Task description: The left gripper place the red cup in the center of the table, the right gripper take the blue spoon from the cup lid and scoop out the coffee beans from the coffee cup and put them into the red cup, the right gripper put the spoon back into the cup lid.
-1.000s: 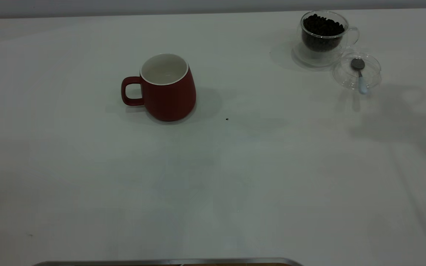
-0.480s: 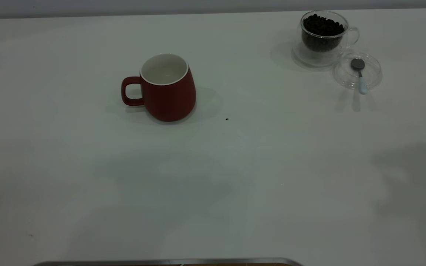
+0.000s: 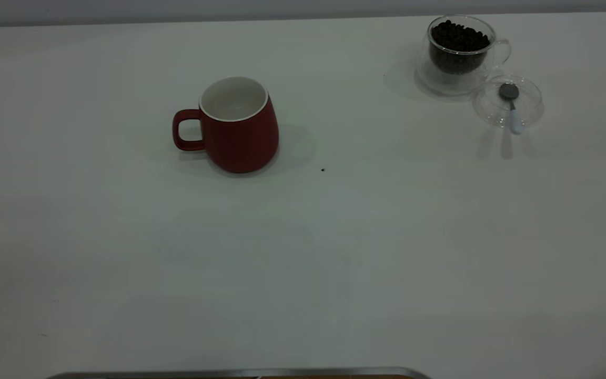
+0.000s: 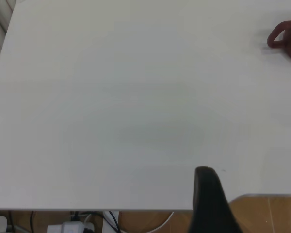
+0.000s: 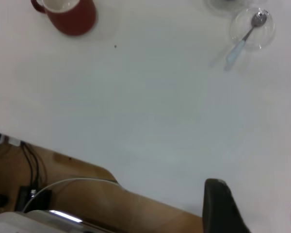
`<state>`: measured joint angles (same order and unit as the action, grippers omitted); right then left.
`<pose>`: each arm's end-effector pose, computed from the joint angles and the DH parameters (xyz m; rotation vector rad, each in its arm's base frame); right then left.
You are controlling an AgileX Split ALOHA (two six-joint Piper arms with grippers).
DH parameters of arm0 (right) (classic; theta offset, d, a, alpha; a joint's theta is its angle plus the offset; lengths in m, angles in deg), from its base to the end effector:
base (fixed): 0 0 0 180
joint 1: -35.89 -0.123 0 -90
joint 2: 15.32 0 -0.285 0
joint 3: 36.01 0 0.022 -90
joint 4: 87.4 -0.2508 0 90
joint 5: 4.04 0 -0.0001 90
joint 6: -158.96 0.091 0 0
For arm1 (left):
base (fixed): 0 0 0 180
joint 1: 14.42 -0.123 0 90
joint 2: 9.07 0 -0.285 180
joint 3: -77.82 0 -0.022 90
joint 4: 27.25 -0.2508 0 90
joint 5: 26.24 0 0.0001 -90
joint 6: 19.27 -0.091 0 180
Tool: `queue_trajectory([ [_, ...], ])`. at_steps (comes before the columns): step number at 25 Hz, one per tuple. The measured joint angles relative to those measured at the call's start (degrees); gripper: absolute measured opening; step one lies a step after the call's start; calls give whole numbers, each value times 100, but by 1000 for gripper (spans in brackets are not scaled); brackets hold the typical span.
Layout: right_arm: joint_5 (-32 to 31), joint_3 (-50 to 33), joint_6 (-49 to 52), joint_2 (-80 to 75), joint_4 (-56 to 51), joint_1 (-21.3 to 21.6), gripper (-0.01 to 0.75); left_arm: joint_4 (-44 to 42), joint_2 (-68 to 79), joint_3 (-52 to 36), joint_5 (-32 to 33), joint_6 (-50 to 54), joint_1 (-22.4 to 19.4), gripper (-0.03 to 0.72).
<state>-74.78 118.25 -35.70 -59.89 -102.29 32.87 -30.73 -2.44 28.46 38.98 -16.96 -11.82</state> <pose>0.0806 0.0264 0.3601 -0.3748 2.4018 0.2480 -0.0096 0.0055 0.2673 -0.0006 2.1140 0.0224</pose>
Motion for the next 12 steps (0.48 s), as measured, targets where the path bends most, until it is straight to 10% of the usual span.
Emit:
queue_trajectory([
  [12, 22, -1664, -186, 2802, 397, 280, 397, 0, 0, 0, 0, 6, 0, 515],
])
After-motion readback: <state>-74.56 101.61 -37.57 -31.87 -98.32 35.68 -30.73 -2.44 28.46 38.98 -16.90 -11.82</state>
